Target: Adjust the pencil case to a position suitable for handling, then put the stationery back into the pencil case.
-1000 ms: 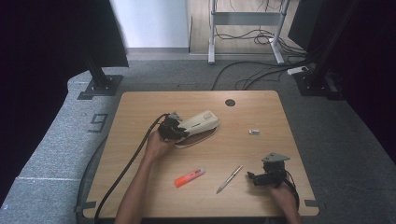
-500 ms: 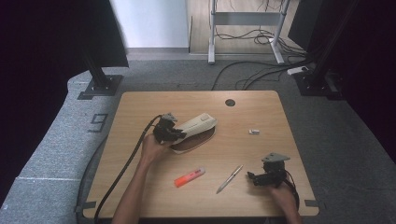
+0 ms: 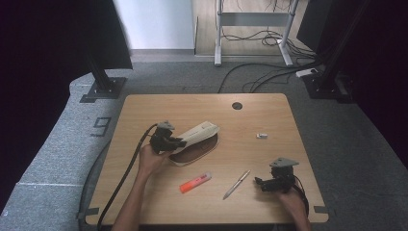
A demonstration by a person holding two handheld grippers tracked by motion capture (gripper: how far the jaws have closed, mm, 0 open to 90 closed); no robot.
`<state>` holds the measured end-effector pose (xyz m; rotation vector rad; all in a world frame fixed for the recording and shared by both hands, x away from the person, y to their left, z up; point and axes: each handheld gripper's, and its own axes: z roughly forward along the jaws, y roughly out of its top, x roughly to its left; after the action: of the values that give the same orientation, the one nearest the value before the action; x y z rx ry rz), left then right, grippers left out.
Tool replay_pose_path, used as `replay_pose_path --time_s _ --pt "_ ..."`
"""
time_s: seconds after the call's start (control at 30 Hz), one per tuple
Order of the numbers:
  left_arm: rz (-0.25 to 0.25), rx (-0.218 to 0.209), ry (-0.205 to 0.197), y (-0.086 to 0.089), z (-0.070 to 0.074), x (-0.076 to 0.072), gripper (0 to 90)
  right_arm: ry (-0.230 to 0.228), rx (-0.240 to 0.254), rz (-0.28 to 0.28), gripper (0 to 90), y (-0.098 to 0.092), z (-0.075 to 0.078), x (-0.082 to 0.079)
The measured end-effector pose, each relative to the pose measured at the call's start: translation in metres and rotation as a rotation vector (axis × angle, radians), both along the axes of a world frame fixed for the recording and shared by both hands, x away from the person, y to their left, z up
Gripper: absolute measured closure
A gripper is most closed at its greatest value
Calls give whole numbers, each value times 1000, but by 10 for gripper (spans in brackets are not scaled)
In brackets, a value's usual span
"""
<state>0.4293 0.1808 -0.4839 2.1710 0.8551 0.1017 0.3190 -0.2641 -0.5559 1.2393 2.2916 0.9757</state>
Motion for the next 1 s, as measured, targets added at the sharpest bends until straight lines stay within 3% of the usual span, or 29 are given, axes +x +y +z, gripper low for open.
replay_pose_path --time_s 0.4,0.7,1.0 --pt "5 -25 -2 14 -3 -21 772 -1 3 -2 13 0 0 0" --pt "0 -18 -1 18 0 -27 771 0 8 -3 38 0 1 0" --pt "-2 -19 -5 17 0 -27 767 -9 67 -19 69 -6 13 2"
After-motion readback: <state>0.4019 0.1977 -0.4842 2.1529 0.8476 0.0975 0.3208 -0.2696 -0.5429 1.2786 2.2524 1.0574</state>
